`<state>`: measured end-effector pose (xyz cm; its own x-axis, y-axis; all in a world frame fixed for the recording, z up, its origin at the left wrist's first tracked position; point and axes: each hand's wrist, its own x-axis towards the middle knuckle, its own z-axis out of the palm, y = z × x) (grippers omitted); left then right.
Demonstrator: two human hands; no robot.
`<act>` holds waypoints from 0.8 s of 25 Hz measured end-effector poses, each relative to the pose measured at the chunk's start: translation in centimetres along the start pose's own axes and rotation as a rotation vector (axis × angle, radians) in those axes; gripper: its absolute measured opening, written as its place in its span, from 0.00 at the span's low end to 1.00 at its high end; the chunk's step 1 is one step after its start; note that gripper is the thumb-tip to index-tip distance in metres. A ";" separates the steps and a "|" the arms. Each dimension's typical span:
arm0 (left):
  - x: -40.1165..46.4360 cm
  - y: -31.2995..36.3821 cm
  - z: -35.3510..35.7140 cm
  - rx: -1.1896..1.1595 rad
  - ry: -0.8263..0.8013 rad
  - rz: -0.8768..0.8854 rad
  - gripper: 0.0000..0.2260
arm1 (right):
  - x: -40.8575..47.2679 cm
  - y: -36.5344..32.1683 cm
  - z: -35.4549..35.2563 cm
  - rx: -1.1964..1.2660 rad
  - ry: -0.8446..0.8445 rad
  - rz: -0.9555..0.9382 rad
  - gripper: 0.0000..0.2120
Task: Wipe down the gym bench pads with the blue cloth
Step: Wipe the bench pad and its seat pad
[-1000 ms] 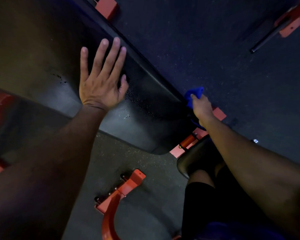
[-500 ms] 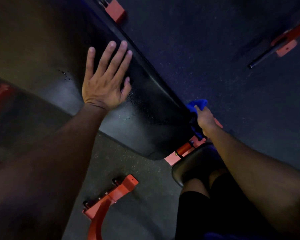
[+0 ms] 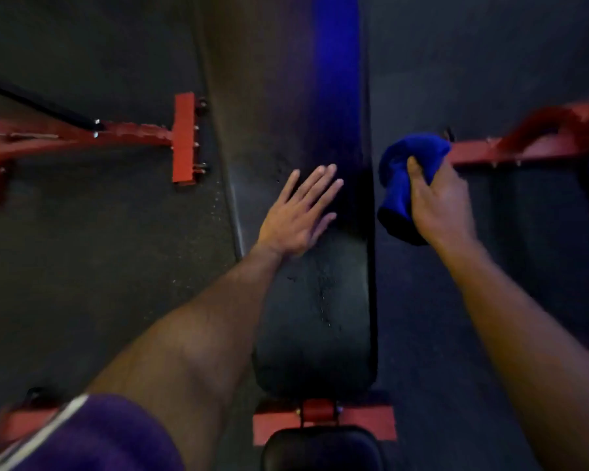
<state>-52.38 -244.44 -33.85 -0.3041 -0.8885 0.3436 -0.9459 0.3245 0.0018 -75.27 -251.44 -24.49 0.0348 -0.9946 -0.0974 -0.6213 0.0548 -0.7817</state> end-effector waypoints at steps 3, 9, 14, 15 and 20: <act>-6.6 2.3 0.5 -0.055 0.025 -0.383 0.27 | 3.5 -8.4 0.9 -0.147 -0.074 -0.463 0.19; -8.9 2.6 2.9 0.008 -0.031 -0.422 0.32 | 9.7 -20.1 10.1 -0.753 -0.392 -1.312 0.25; -9.8 2.4 4.2 -0.057 0.081 -0.427 0.31 | 13.8 -24.3 17.2 -1.069 -0.443 -1.542 0.28; -9.8 2.5 4.2 -0.063 0.085 -0.426 0.30 | 14.4 -23.8 17.9 -1.103 -0.428 -1.528 0.28; -9.8 2.2 3.7 -0.103 0.122 -0.422 0.29 | 14.7 -21.8 20.0 -1.055 -0.324 -1.476 0.26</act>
<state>-51.92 -236.22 -40.68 0.1270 -0.9072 0.4010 -0.9662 -0.0217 0.2568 -45.56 -265.49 -21.18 0.9930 -0.1153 0.0265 -0.1177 -0.9395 0.3216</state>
